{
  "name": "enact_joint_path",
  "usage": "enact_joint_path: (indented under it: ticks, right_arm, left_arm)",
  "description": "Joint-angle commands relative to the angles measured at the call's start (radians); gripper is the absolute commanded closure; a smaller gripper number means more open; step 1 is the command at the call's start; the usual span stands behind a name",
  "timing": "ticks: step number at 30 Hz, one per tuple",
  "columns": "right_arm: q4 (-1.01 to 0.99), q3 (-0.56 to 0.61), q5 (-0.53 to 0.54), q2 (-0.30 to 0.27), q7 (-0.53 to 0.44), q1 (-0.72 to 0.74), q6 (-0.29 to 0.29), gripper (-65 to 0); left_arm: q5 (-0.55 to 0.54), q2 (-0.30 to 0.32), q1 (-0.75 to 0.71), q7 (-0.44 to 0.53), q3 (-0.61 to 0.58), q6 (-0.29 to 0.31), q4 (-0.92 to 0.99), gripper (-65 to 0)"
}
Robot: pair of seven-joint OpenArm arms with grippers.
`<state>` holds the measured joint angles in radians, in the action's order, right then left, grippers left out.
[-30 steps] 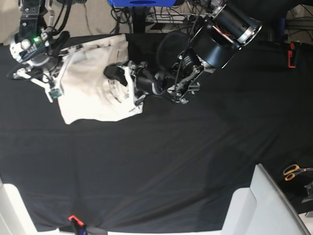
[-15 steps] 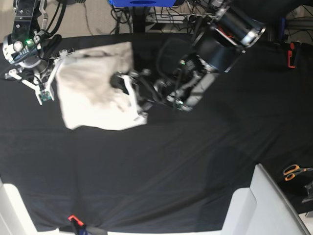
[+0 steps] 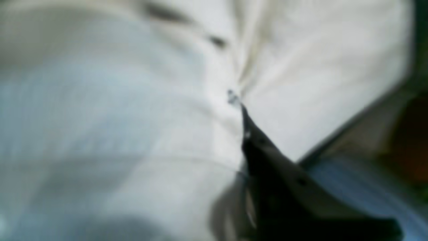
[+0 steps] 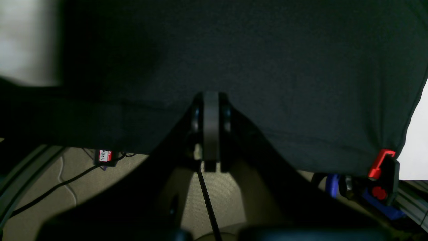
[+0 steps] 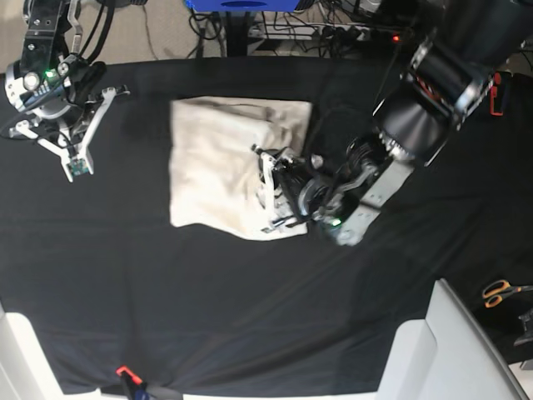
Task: Fold the T-shirt properly
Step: 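Drag the folded shirt with the left gripper toward the table center, then release the shirt and move the left gripper to the collar corner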
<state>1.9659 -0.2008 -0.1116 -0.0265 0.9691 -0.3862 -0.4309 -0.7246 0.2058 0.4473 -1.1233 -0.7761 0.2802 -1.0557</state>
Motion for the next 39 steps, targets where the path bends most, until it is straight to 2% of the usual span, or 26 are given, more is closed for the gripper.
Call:
enact_joint_path:
  ticks: [1, 6, 11, 14, 17, 23, 25, 28, 33, 39]
  right_arm:
    - [0.014, -0.001, -0.003, -0.003, -0.011, 0.003, 0.000, 0.0]
    - [0.014, -0.002, -0.003, -0.003, -0.011, -0.001, 0.000, 0.0]
    - [0.016, -0.004, -0.003, -0.003, -0.005, -0.003, 0.000, 0.0]
    - [0.016, -0.004, -0.003, -0.003, -0.005, -0.003, 0.000, 0.0]
    - [0.016, -0.004, -0.003, -0.003, -0.005, -0.001, 0.000, 0.0]
    - [0.016, -0.004, -0.004, -0.003, -0.003, 0.003, 0.000, 0.0]
    - [0.016, -0.004, -0.004, -0.003, -0.003, 0.003, 0.000, 0.0]
    - [0.016, -0.004, -0.006, -0.005, -0.003, 0.003, 0.000, 0.0]
    - [0.014, -0.004, -0.006, -0.005, -0.003, 0.003, 0.000, 0.0]
    - [0.014, -0.004, -0.006, -0.006, -0.003, 0.005, 0.000, 0.0]
  left_arm:
    - [0.035, -0.006, 0.038, -0.008, -0.030, 0.004, -0.011, 0.0]
    - [0.190, -0.007, 0.140, -0.011, -0.216, 0.004, -0.010, 0.0]
    - [0.334, -0.018, 0.242, -0.013, -0.484, 0.006, -0.008, 0.0]
    - [0.406, -0.047, 0.276, -0.013, -0.601, 0.006, -0.014, 0.0]
    - [0.486, -0.085, 0.272, -0.010, -0.603, 0.006, -0.021, 0.0]
    - [0.771, -0.199, 0.222, -0.004, -0.609, 0.006, -0.022, 0.0]
    - [0.827, -0.231, 0.204, -0.004, -0.609, 0.024, -0.022, 0.0]
    - [0.844, -0.266, 0.196, 0.021, -0.610, 0.133, -0.022, 0.0]
    - [0.844, -0.283, 0.198, 0.045, -0.612, 0.139, -0.011, 0.0]
    - [0.844, -0.273, 0.206, 0.082, -0.612, 0.141, -0.008, 0.0]
